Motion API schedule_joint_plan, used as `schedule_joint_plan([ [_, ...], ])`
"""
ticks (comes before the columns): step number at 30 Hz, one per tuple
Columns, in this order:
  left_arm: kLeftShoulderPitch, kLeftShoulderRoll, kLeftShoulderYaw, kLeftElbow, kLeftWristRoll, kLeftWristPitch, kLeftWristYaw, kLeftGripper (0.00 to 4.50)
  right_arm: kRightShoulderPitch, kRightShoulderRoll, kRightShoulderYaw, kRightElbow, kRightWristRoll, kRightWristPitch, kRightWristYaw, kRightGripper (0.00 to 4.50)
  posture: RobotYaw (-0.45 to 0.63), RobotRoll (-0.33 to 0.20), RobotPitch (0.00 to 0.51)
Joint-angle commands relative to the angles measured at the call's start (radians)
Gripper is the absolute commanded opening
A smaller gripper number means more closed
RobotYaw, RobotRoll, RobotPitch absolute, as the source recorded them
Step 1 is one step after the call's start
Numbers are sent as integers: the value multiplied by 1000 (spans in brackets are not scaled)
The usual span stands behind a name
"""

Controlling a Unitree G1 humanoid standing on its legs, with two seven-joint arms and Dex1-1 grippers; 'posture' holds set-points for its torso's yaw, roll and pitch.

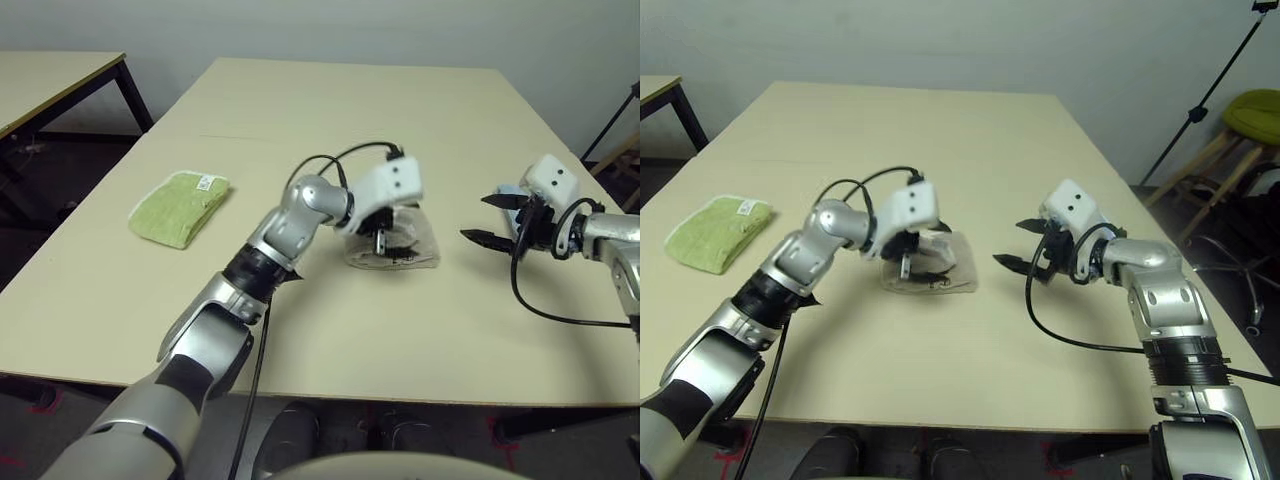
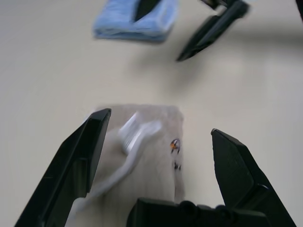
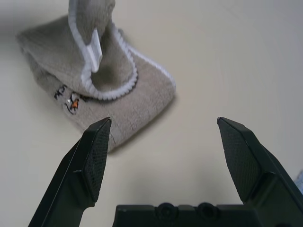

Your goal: Fold the towel and set it aside.

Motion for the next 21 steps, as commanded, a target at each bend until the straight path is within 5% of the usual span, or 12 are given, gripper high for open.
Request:
schedule_joint_plan([
  [1, 60, 47, 130, -62, -78, 168, 64, 4466, -22, 38, -10, -39, 45, 41, -12, 4500, 97, 0, 30],
  [6, 149, 119, 229, -89, -113, 237, 143, 4466, -56, 112, 9, -75, 92, 97, -22, 4500, 121, 0, 26],
  [18, 208, 95, 265, -69, -178, 254, 266, 368, -157, 291, 124, -45, 82, 131, -46, 4279, 138, 0, 18],
  [21, 189, 77, 246, -32, -170, 229, 282, 29, -181, 336, 156, -10, 56, 128, -74, 4279, 137, 0, 18],
])
